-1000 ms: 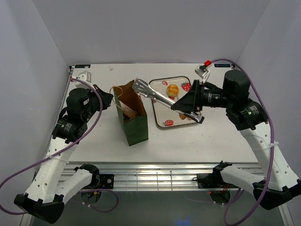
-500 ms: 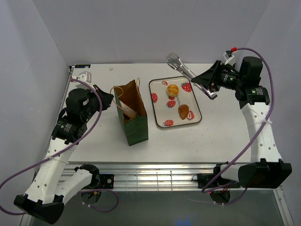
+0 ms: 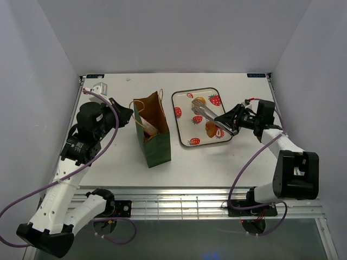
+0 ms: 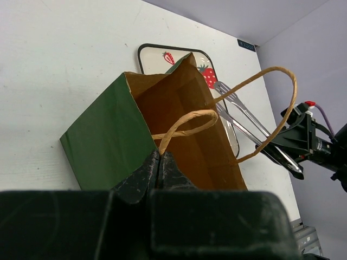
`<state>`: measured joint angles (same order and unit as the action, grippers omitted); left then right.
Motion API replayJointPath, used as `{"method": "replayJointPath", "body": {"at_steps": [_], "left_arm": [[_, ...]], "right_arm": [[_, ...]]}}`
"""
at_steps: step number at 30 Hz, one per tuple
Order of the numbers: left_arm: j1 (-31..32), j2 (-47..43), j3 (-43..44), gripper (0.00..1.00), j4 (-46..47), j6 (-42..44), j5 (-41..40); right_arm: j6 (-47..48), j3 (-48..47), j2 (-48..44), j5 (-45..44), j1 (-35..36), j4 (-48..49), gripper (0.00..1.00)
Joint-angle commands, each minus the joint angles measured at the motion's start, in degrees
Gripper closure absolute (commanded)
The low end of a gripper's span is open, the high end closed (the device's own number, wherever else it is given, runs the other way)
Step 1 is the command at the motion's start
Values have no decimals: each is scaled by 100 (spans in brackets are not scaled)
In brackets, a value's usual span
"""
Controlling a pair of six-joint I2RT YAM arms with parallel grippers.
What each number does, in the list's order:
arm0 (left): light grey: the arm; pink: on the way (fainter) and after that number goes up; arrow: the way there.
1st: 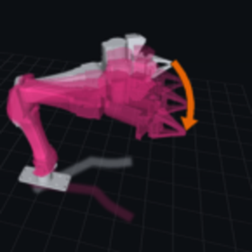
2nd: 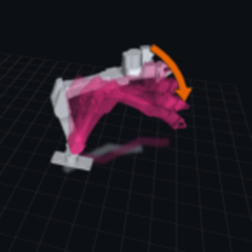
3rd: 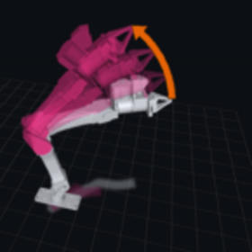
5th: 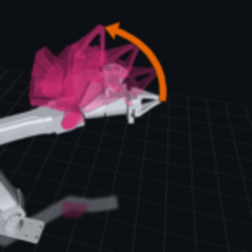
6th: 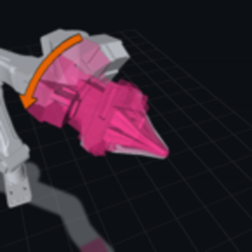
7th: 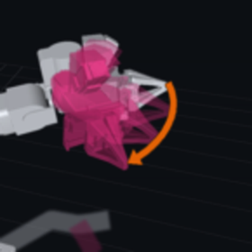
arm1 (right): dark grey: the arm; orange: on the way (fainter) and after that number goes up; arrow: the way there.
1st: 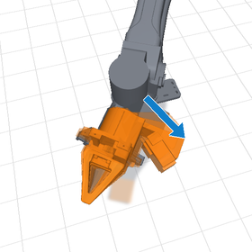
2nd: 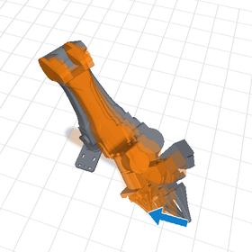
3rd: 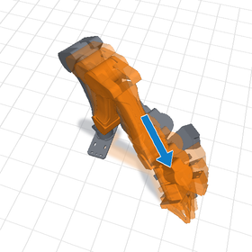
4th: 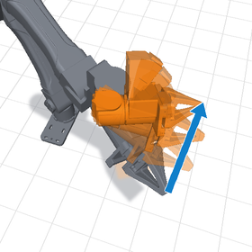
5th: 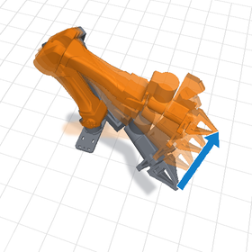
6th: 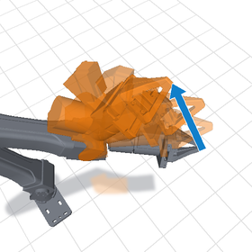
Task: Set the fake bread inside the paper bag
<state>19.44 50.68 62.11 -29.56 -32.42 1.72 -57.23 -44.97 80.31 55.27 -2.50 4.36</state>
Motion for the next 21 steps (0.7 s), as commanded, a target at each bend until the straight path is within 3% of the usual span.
{"method": "replayJointPath", "body": {"at_steps": [1,6,12,21], "left_arm": [[-28,-58,-58,100,100,17,127],[-28,-14,-111,100,144,8,197],[-28,4,-146,100,161,34,136],[-28,65,-278,100,275,34,162]], "right_arm": [[-710,111,142,222,4,1558,52],[-685,129,564,-147,39,1621,50],[263,-284,819,-912,48,303,50],[476,-618,1285,-1044,39,57,48]]}}
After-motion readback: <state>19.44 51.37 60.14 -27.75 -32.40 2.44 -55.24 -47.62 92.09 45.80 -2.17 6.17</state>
